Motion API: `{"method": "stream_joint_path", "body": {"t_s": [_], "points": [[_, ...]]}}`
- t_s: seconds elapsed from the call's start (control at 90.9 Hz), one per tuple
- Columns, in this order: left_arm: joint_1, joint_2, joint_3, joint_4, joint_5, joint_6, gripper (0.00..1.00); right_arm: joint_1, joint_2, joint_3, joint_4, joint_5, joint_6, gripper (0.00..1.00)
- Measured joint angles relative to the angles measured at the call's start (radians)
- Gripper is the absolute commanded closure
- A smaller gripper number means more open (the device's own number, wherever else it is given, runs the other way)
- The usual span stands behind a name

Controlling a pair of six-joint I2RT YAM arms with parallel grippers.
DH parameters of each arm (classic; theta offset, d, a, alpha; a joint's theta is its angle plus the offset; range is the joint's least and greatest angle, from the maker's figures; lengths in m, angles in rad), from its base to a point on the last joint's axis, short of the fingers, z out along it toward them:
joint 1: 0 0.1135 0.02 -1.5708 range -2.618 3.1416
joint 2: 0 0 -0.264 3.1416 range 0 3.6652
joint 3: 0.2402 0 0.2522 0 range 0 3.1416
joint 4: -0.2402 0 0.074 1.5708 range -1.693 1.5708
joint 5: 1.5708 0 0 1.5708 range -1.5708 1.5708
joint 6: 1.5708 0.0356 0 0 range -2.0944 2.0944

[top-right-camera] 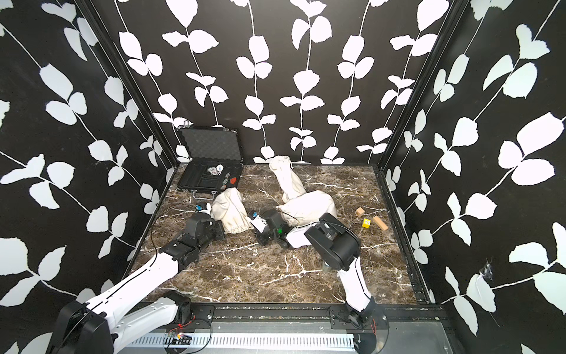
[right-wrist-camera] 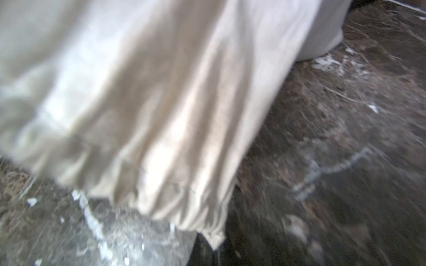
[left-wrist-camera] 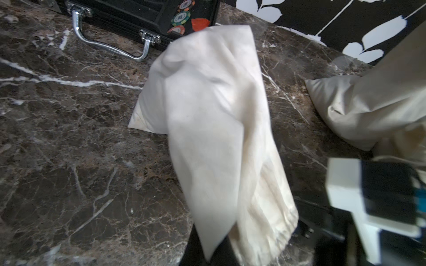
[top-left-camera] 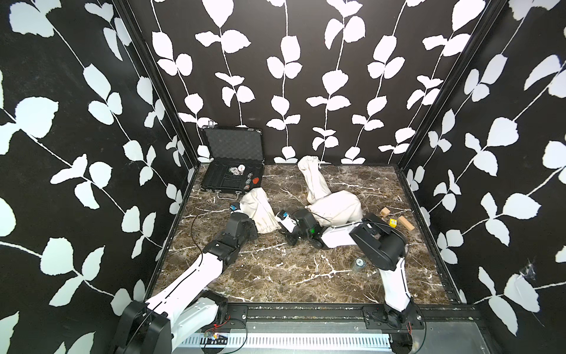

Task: Close the soil bag
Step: Frap the soil bag at the center of the board.

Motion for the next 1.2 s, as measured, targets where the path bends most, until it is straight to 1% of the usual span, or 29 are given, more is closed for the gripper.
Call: {"method": "stream_joint_path", "body": {"t_s": [0.088, 0.176, 0.297, 0.33, 0.385, 0.451, 0.572, 0.638, 0.682, 0.792, 0.913, 0.979, 1.199], "points": [[0.024, 0.025, -0.007, 0.017, -0.012, 0.000, 1.00, -0.014, -0.110, -0.051, -0.045, 0.046, -0.010, 1.00], [0.049, 0.042, -0.023, 0.033, -0.023, -0.001, 1.00, -0.022, -0.220, -0.064, -0.091, 0.092, -0.018, 1.00], [0.067, 0.040, -0.033, 0.043, -0.029, 0.000, 0.92, -0.023, -0.336, -0.038, -0.170, 0.132, -0.029, 1.00], [0.067, 0.031, -0.033, 0.045, -0.030, 0.003, 0.86, -0.022, -0.357, -0.026, -0.198, 0.137, -0.029, 1.00], [0.067, 0.003, -0.033, 0.041, -0.034, 0.014, 0.69, -0.019, -0.386, -0.001, -0.248, 0.148, -0.030, 1.00], [0.076, -0.042, -0.030, 0.030, -0.034, 0.029, 0.56, -0.017, -0.412, 0.034, -0.310, 0.161, -0.030, 1.00], [0.081, -0.137, -0.003, 0.017, 0.005, 0.047, 0.39, -0.002, -0.423, 0.134, -0.402, 0.183, -0.032, 1.00], [0.082, -0.172, 0.039, 0.010, 0.048, 0.069, 0.32, 0.011, -0.423, 0.187, -0.438, 0.192, -0.032, 1.00], [0.076, -0.185, 0.077, 0.010, 0.080, 0.097, 0.25, 0.020, -0.423, 0.216, -0.458, 0.197, -0.032, 1.00], [0.032, -0.187, 0.153, 0.033, 0.130, 0.162, 0.23, 0.037, -0.423, 0.271, -0.486, 0.201, -0.031, 1.00], [-0.048, -0.169, 0.169, 0.081, 0.167, 0.245, 0.23, 0.044, -0.425, 0.305, -0.518, 0.195, -0.020, 1.00], [-0.076, -0.140, 0.169, 0.108, 0.200, 0.289, 0.26, 0.045, -0.429, 0.320, -0.533, 0.195, -0.011, 1.00], [-0.085, -0.039, 0.171, 0.190, 0.299, 0.411, 0.35, 0.052, -0.489, 0.325, -0.577, 0.186, 0.011, 1.00]]}}
